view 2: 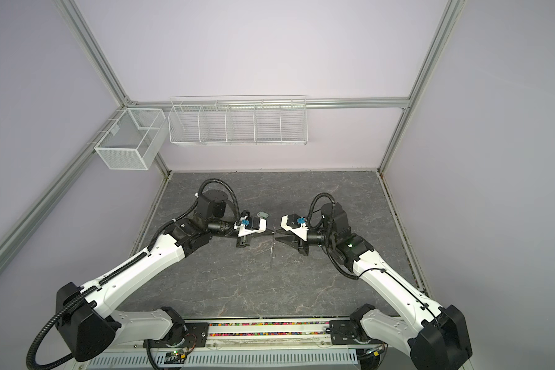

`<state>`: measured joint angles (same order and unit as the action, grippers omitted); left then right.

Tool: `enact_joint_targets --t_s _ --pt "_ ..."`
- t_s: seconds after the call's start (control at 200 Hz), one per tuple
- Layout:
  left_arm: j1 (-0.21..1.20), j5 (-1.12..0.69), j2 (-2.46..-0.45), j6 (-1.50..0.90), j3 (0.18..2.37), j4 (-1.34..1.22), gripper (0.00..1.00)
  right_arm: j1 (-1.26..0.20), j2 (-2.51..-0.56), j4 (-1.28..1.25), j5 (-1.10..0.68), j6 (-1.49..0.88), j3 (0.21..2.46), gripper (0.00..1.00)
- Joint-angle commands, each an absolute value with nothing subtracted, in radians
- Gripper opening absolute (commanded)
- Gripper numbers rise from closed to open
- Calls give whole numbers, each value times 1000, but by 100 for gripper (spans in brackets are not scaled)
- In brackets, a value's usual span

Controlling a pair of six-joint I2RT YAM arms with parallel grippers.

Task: Attach keys to a key ring
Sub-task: Pick up the keyring from the center of the table.

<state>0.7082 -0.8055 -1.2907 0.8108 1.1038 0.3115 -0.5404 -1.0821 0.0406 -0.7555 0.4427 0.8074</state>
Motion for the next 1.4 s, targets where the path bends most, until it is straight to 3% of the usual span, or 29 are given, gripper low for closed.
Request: enact_joint_targets --t_s 0.0,0.525,0.855,0.974,1.034,1.174,1.394 --pt "715 -825 -1296 847 1136 322 0 -548 -1053 7 -759 476 783 27" --pt "727 -832 -1306 853 1143 328 0 -561 -1049 -8 -756 475 786 23" --pt "727 -829 -1309 852 1149 325 0 -562 -1048 9 -751 494 782 11" --pt "727 -797 -1292 843 1132 318 30 -563 -1048 12 -734 502 778 8" --pt "727 -761 -1269 837 1109 309 37 -563 -1046 11 -725 504 774 7" --pt "726 -655 -1177 758 988 170 44 -562 -1040 0 -702 509 763 7" --pt "724 -623 -1139 753 938 218 43 -563 -1030 -50 -663 510 746 7"
